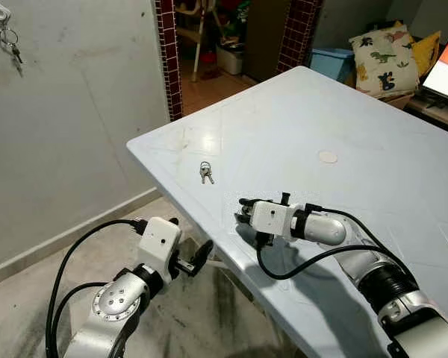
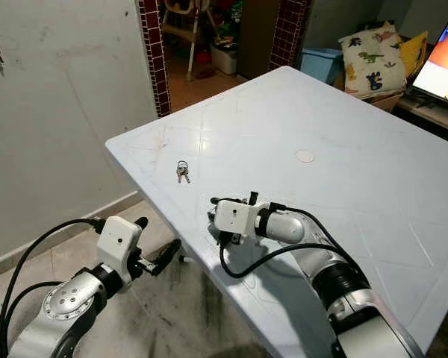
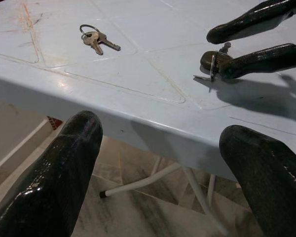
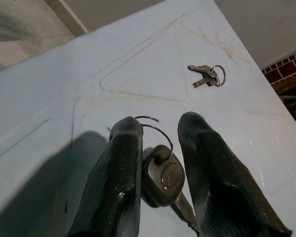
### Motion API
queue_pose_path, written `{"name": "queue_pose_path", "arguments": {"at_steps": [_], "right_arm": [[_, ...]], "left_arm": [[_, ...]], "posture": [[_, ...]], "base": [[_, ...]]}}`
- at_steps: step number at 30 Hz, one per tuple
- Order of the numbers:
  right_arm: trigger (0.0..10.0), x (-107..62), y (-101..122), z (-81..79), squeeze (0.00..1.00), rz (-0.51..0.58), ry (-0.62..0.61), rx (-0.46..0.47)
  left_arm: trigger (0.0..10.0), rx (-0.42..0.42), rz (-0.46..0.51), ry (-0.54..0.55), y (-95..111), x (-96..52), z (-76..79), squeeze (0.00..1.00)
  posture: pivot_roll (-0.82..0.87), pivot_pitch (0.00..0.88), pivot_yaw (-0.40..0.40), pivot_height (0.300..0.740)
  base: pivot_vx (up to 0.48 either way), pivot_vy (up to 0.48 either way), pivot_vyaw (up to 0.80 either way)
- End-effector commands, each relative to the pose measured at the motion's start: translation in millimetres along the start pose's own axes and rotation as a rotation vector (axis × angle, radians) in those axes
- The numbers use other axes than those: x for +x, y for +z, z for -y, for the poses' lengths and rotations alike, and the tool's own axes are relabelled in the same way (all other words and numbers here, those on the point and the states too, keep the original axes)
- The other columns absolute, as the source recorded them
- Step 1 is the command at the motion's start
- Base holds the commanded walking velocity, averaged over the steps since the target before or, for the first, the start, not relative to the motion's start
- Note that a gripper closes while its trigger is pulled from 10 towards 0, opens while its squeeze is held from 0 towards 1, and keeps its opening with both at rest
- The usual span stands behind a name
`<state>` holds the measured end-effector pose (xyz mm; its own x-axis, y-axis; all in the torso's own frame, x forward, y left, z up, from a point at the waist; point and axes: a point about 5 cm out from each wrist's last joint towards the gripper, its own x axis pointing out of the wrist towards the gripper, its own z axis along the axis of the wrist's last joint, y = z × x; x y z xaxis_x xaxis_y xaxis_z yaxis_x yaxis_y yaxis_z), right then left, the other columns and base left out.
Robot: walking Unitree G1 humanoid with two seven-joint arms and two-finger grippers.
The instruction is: Hang keys on a hook
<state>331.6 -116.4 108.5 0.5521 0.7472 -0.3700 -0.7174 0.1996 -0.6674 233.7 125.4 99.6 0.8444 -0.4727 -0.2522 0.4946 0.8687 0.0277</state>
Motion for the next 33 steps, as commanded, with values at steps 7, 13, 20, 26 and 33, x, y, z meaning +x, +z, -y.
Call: {"name": "queue_pose_path", "arguments": {"at_steps": [7, 13, 20, 26, 33], "right_arm": [[0.5, -0.5, 0, 4.1, 0.0, 0.004, 0.018, -0.028], [0.0, -0.4, 0, 2.6, 0.0, 0.007, 0.021, -0.031], [0.6, 0.6, 0, -0.4, 0.0, 0.011, 0.025, -0.032], [0.0, 1.8, 1, -1.0, 0.0, 0.017, 0.024, -0.034], [0.0, 2.7, 6, 12.0, 0.0, 0.043, -0.114, -0.016]], "left_arm": [[10.0, 0.011, 0.005, -0.011, 3, 0.9, 1.2, 0.0], [10.0, 0.011, 0.006, -0.01, 3, 1.0, 1.1, 0.0], [10.0, 0.012, 0.007, -0.011, 3, 1.1, 1.4, 0.0], [10.0, 0.012, 0.008, -0.009, 3, 1.3, 1.7, 0.0], [10.0, 0.012, 0.008, -0.009, 3, 1.3, 2.3, 0.0]], "posture": [[0.13, 0.071, -0.027, 0.74], [0.13, 0.071, -0.027, 0.74], [0.13, 0.069, -0.027, 0.74], [0.13, 0.067, -0.03, 0.74], [0.13, 0.063, -0.032, 0.74]], "base": [[0.0, 0.0, 0.0], [0.0, 0.0, 0.0], [0.0, 0.0, 0.0], [0.0, 0.0, 0.0], [0.0, 0.0, 0.0]]}}
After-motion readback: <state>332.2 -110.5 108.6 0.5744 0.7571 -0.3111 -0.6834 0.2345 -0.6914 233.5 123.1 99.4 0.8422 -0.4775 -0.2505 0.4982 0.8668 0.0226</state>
